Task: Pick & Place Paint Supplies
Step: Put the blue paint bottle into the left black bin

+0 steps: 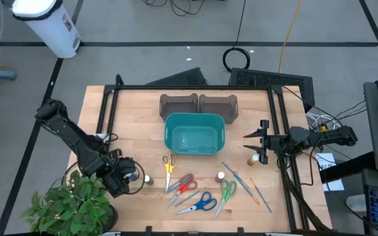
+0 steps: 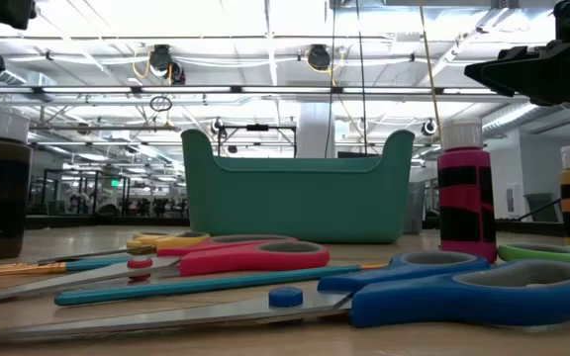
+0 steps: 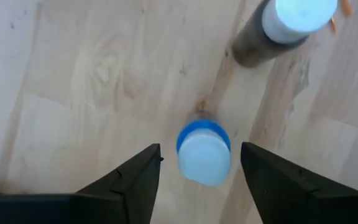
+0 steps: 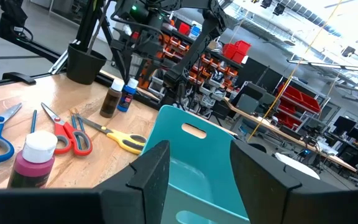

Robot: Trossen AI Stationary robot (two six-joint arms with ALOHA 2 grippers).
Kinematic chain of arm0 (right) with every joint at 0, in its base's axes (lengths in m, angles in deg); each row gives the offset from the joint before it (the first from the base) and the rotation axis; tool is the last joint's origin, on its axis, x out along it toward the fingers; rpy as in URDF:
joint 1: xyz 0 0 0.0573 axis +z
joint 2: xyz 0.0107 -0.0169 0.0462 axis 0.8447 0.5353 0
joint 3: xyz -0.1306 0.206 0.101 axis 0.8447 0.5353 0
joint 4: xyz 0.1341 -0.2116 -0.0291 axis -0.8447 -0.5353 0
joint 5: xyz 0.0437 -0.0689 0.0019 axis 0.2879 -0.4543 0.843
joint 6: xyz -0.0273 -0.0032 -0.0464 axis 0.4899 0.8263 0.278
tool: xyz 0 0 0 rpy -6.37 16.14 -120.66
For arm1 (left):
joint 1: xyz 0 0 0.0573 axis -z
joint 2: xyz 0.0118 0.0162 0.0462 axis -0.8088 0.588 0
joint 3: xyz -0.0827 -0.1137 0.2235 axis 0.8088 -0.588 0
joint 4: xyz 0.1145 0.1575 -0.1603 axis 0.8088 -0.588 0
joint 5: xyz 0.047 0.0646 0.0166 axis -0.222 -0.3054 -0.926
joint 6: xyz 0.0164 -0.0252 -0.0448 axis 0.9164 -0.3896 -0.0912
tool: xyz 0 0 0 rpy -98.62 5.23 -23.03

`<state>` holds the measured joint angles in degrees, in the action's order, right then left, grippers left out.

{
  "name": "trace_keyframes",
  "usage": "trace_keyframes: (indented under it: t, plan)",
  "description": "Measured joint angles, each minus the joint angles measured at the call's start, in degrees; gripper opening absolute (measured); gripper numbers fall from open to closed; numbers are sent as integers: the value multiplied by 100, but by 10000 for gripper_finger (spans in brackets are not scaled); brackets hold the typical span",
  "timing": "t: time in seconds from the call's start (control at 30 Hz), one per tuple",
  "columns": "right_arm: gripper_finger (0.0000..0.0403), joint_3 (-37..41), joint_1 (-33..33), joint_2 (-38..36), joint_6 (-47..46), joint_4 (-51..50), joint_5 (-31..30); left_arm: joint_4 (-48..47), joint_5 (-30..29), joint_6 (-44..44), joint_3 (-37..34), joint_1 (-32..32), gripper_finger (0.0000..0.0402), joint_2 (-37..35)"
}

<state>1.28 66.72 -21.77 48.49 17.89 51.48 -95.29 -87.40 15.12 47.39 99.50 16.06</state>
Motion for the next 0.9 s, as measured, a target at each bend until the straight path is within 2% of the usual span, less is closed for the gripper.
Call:
trace_keyframes:
  t: [0.27, 0.63, 0.9]
  plan:
    - [160, -1, 0, 1, 1, 0, 0, 308, 131, -29, -349, 0, 211, 0]
    - [160, -2, 0, 0, 1, 0, 0, 328, 110, 229, -356, -24, 178, 0]
    - [160, -1, -1, 0, 1, 1, 0, 345, 280, 333, -356, -196, 177, -83]
